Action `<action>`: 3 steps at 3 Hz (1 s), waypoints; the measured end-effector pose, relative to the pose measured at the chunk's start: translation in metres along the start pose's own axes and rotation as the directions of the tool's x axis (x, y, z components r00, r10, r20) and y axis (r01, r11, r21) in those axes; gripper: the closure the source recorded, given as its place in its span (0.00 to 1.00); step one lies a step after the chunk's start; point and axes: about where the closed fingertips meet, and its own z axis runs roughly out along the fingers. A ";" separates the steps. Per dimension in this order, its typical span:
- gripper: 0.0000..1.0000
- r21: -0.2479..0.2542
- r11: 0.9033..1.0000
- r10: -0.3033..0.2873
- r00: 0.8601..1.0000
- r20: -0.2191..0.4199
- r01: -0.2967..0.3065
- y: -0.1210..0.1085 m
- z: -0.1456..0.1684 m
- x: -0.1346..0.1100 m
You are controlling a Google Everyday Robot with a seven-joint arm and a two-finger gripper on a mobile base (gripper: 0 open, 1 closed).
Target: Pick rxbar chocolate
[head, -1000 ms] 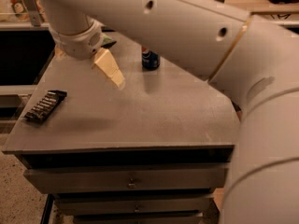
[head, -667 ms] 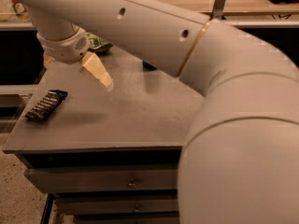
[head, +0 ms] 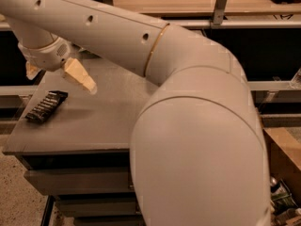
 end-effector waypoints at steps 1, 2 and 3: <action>0.00 -0.018 0.999 -0.034 0.999 0.022 0.035 -0.013 0.010 -0.011; 0.00 -0.043 0.998 -0.047 0.998 0.042 0.049 -0.020 0.022 -0.023; 0.00 -0.065 0.997 -0.048 0.997 0.058 0.052 -0.022 0.032 -0.030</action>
Offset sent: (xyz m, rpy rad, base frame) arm -0.0348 0.0093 -0.0330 -0.1658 0.1323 0.0422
